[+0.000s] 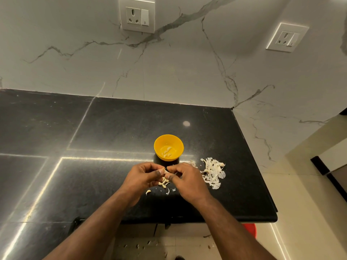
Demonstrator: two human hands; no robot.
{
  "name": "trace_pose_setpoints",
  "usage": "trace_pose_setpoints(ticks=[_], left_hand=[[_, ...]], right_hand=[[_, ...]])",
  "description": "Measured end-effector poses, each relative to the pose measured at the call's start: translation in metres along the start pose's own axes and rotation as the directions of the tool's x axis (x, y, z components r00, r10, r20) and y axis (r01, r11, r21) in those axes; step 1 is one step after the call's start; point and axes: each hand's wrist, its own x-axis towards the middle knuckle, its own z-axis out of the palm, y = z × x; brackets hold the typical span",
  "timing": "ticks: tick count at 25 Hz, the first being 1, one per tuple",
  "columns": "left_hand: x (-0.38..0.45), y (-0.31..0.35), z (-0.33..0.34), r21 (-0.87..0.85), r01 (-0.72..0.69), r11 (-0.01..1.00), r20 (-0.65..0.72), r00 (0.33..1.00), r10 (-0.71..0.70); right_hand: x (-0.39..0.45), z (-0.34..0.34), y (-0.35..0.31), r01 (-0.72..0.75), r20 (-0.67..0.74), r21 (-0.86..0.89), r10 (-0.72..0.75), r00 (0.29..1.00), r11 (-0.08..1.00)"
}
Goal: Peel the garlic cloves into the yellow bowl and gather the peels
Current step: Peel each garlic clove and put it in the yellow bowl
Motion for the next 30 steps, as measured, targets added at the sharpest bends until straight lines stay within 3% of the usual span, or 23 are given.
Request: trace_pose_setpoints(ticks=[5,12,16,21,23,25,27,30], left_hand=[[-0.001,-0.001,-0.001,0.013,-0.018,1.0,0.02,1.0,0.018],[-0.004,0.001,0.0,0.08,-0.073,0.994,0.035,0.997,0.071],[0.0,-0.001,0.005,0.16,-0.014,0.987,-0.049,0.999,0.023],[0.0,0.0,0.01,0.076,0.098,0.992,-0.097,0.991,-0.091],[-0.002,-0.003,0.009,0.104,0.045,0.994,-0.069,0.997,-0.038],[-0.005,-0.005,0.009,0.148,-0.056,0.987,-0.033,0.998,0.062],[-0.006,-0.004,0.01,0.178,-0.136,0.975,-0.024,0.989,0.143],[-0.008,-0.003,0.012,0.216,-0.21,0.953,-0.027,0.975,0.221]], right_hand=[[-0.002,0.006,-0.005,-0.041,-0.021,0.002,0.042,0.999,0.999],[0.002,0.006,-0.01,-0.259,0.076,0.307,0.248,0.966,0.916],[0.001,0.012,-0.008,-0.102,-0.081,0.028,0.104,0.991,0.994],[-0.004,0.02,-0.006,0.059,-0.145,-0.303,-0.107,0.984,0.951],[-0.003,0.017,-0.007,-0.027,-0.117,-0.201,0.003,0.993,0.979],[0.001,0.012,-0.01,-0.203,-0.034,0.055,0.205,0.978,0.978],[0.005,0.007,-0.013,-0.353,0.068,0.298,0.349,0.935,0.887],[0.008,0.002,-0.016,-0.501,0.229,0.493,0.45,0.863,0.711]])
